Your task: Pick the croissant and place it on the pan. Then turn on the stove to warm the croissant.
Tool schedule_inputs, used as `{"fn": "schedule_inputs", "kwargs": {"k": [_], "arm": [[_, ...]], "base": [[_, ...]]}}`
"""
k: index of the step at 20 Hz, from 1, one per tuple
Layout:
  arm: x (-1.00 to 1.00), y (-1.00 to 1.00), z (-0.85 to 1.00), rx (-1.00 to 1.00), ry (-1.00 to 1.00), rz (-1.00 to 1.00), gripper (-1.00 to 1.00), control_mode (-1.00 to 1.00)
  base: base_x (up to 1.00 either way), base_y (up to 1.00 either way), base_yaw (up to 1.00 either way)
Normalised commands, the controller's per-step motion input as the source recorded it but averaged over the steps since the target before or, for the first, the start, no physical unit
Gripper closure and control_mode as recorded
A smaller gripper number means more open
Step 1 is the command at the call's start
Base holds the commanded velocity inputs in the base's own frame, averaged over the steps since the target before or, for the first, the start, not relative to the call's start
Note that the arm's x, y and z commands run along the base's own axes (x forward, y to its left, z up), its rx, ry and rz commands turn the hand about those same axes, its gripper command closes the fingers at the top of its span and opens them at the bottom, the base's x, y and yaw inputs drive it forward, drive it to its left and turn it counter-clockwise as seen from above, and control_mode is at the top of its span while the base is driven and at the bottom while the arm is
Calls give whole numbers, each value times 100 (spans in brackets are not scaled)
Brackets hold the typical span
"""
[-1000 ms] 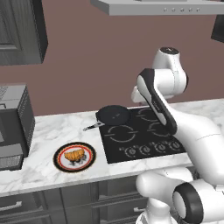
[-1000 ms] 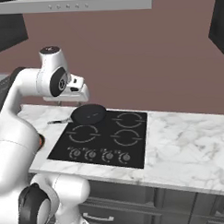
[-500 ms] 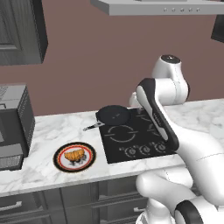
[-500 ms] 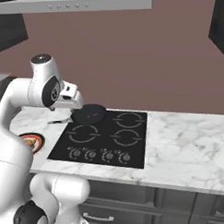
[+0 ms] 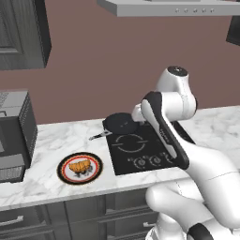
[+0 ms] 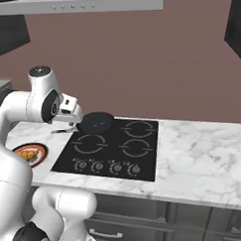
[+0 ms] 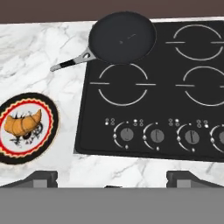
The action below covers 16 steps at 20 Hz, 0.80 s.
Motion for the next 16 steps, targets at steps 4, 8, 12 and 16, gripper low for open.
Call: {"fn": "schedule_inputs", "kwargs": {"k": [4,8,12,16], "arm": [[0,33,-21,-5,0,16,-100,-100],[0,38,-16,-10,0,22,-100,-100],[0,39,-18,-8,0,24,-100,-100],[0,40,-21,-2,0,30,-100,-100]], "base": [[0,0,0],[0,0,0],[0,0,0],[0,0,0]]}}
